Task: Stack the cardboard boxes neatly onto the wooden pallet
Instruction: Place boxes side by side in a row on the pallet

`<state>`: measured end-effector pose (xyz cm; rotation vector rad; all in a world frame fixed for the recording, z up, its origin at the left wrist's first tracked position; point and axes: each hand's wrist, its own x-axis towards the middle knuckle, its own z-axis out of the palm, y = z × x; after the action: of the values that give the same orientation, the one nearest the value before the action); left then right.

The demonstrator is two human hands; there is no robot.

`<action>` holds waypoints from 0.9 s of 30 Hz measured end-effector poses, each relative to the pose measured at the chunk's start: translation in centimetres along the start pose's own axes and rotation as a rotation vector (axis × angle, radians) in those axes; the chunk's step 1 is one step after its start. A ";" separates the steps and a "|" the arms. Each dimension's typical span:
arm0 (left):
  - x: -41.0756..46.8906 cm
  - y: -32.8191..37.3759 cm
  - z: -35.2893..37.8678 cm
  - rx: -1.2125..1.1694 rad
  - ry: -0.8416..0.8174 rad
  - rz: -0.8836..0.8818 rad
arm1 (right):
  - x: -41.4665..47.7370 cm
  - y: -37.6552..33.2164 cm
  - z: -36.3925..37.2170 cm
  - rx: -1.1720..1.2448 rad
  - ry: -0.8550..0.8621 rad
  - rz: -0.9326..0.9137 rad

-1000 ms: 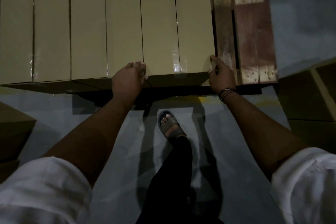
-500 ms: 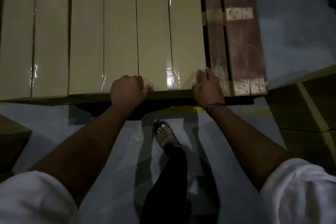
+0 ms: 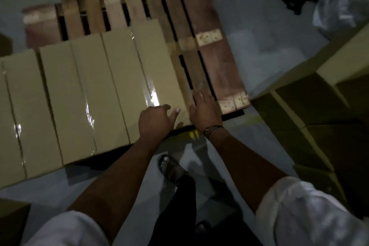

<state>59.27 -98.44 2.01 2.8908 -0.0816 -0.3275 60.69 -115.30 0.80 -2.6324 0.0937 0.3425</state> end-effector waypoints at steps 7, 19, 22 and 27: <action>0.2 10.6 -8.5 -0.152 -0.048 0.107 | -3.8 0.6 -14.1 0.083 0.160 0.075; 0.4 28.4 -18.5 -0.273 -0.069 0.513 | -11.5 9.5 -31.3 0.215 0.621 0.253; 0.4 33.5 -19.5 -0.253 -0.042 0.618 | -13.2 14.0 -35.5 0.230 0.705 0.361; 0.9 42.3 -19.5 -0.239 -0.055 0.726 | -14.6 23.6 -41.9 0.246 0.812 0.512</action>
<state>63.37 -135.33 30.24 2.4065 -0.9885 -0.2503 53.02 -155.77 29.55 -2.2999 1.0049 -0.5613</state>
